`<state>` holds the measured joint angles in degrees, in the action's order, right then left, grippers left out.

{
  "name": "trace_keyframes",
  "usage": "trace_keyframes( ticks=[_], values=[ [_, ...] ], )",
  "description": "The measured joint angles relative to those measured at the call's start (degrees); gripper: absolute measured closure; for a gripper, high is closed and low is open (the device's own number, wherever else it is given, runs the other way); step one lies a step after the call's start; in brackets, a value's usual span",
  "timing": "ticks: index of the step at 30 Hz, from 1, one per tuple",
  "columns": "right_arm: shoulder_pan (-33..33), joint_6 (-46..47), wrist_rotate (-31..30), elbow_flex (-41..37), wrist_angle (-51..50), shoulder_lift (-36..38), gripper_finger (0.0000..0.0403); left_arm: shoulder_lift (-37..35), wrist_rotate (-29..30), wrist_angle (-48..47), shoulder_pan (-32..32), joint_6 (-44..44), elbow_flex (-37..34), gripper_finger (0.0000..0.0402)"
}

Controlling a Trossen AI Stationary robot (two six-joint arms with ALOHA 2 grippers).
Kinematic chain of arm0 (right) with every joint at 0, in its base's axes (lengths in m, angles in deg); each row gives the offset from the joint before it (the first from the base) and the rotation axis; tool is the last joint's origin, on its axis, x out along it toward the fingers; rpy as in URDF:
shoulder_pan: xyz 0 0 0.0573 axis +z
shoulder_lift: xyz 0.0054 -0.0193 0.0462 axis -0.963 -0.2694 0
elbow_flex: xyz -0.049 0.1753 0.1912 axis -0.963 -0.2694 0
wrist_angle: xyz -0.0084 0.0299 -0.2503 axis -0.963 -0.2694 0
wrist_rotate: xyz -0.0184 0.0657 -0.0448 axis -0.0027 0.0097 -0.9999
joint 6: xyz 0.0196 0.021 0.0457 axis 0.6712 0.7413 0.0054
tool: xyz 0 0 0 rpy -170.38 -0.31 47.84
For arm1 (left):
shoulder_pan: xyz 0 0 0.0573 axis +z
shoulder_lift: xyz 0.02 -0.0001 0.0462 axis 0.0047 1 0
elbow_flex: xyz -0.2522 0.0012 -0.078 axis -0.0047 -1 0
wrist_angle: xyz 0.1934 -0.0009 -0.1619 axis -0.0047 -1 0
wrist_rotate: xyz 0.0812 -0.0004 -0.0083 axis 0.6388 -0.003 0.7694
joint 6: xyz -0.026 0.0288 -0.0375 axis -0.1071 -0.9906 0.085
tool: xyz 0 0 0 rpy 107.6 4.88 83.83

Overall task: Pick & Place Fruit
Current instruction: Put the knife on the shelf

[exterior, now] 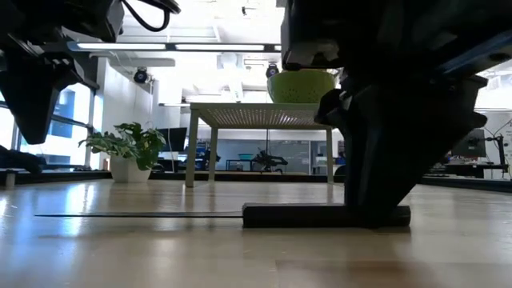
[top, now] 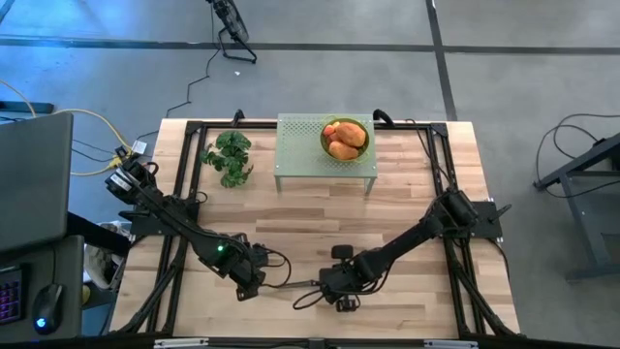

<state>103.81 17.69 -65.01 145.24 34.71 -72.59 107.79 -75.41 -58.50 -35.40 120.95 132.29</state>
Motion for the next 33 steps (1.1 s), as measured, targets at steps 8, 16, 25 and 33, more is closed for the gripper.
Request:
trace_keyframes(
  ticks=[8, 16, 25, 33],
  values=[
    [1.6, 0.0, -1.5, -0.1, -5.3, 2.5, 0.0339, 0.0, 3.1, 0.7, 0.0, 0.0, 0.0, 0.0089],
    [3.4, 0.0, -5.4, 0.0, -8.8, 4.0, 0.0342, 0.0, 9.2, 1.7, 0.0, -1.7, 0.0, 0.0089],
    [3.9, 0.8, -7.8, 0.0, -10.3, 7.3, 0.0342, 0.0, 9.3, 2.3, 0.0, -1.8, 0.0, 0.0089],
    [4.3, 1.4, -8.8, 0.1, -13.0, 11.8, 0.0342, 0.0, 11.0, 2.8, 0.0, -4.2, 0.0, 0.0089]
  ],
)
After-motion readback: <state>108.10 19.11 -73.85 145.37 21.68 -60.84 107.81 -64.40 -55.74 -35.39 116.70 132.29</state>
